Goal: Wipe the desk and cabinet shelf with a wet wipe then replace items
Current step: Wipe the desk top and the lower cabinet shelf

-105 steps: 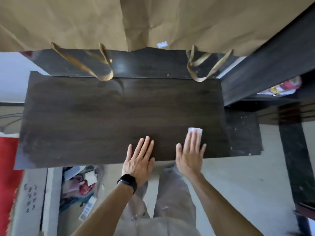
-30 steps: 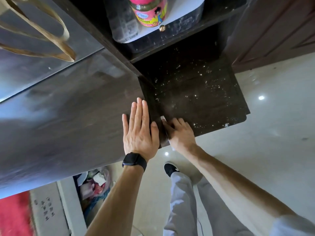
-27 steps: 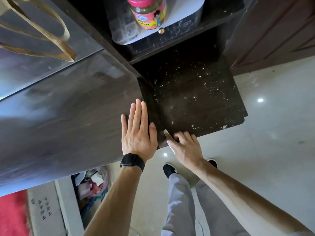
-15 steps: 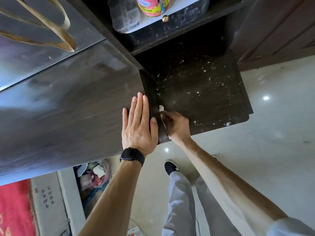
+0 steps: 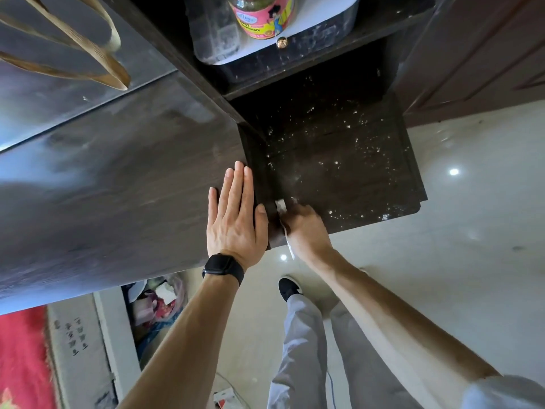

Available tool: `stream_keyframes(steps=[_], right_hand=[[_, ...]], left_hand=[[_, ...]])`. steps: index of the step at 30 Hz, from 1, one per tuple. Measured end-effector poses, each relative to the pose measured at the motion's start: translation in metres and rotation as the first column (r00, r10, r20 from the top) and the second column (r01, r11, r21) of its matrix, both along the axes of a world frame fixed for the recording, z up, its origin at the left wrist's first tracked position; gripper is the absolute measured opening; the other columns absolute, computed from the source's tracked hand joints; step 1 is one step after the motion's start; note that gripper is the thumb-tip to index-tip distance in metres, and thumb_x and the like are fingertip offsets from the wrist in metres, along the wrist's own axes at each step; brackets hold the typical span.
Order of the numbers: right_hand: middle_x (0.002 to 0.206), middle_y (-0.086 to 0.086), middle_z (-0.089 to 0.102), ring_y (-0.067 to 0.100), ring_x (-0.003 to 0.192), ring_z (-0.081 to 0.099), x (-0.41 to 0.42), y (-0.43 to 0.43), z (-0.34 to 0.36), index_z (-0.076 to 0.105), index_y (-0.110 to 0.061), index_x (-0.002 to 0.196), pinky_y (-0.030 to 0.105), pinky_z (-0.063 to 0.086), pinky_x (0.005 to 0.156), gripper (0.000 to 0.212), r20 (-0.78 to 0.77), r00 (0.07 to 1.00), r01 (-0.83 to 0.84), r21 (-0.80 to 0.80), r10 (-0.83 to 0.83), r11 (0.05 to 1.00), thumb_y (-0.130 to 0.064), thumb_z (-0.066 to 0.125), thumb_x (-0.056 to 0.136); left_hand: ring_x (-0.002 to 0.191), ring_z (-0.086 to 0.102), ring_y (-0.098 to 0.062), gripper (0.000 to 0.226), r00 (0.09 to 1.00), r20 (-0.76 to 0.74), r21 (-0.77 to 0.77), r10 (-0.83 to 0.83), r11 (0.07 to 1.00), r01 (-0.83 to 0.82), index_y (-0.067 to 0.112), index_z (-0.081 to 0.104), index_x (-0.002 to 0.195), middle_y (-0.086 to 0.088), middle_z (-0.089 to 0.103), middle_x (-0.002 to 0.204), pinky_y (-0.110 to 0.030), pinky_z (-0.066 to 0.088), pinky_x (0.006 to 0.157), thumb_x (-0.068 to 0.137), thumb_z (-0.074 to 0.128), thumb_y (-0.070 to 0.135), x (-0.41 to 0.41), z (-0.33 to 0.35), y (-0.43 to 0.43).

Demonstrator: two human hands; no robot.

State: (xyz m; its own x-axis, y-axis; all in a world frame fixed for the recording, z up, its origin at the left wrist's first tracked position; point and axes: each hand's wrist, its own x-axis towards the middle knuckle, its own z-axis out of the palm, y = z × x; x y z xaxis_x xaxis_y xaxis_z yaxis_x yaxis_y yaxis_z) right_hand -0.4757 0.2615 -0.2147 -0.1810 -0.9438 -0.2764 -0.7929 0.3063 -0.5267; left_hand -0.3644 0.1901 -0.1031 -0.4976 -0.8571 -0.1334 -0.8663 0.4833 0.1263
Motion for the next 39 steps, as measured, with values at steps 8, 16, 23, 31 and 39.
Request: stream_keyframes(steps=[8,16,23,31,39], right_hand=[[0.060,0.003,0.053,0.029,0.063,0.053,0.002,0.027,-0.020,0.069,-0.020,0.070,0.033,0.046,0.069,0.022,-0.109,0.994,-0.052,-0.226,0.028,0.973,-0.011,0.059,0.087],[0.101,0.007,0.065,0.035,0.099,0.057,-0.021,-0.049,-0.010,0.068,-0.024,0.121,0.039,0.052,0.082,0.036,-0.128,0.992,0.000,-0.180,-0.023,0.984,-0.027,0.061,0.085],[0.162,0.012,0.018,0.033,0.150,0.012,-0.034,-0.103,-0.013,0.016,-0.021,0.157,0.055,0.016,0.117,0.080,-0.300,0.942,-0.143,0.039,0.148,0.989,-0.040,0.054,0.088],[0.167,0.006,-0.008,0.028,0.153,-0.010,-0.053,-0.058,-0.005,-0.005,-0.013,0.158,0.057,0.002,0.122,0.070,-0.338,0.940,0.080,0.082,-0.048,0.993,-0.030,0.031,0.100],[0.167,0.000,-0.002,0.020,0.153,-0.007,-0.037,-0.090,-0.011,0.000,-0.015,0.158,0.050,-0.002,0.123,0.073,-0.290,0.900,-0.312,0.091,0.325,0.946,-0.034,0.036,0.098]], left_hand=[[0.153,0.005,-0.016,0.062,1.000,-0.006,0.002,0.005,1.000,-0.005,0.012,0.018,0.157,-0.003,0.013,0.165,-0.045,0.007,0.124,0.099,0.030,0.031,-0.001,0.002,0.000],[0.153,0.004,-0.016,0.062,1.000,-0.023,0.005,-0.006,1.000,0.006,0.012,0.018,0.157,-0.002,0.011,0.165,-0.046,0.009,0.124,0.099,0.027,0.032,-0.002,0.002,0.002],[0.153,0.002,-0.015,0.061,1.000,-0.023,0.027,0.001,1.000,0.000,0.014,0.016,0.157,0.000,0.010,0.165,-0.045,0.007,0.124,0.100,0.026,0.033,0.000,0.002,0.001],[0.152,0.002,-0.013,0.062,0.999,-0.032,0.044,0.012,0.999,-0.010,0.015,0.017,0.157,0.002,0.010,0.165,-0.044,0.008,0.124,0.100,0.029,0.034,0.002,0.002,-0.001],[0.152,0.003,-0.014,0.063,0.999,-0.050,0.050,0.005,0.999,-0.002,0.015,0.019,0.157,0.002,0.010,0.165,-0.045,0.010,0.123,0.098,0.029,0.035,0.000,0.003,-0.002]])
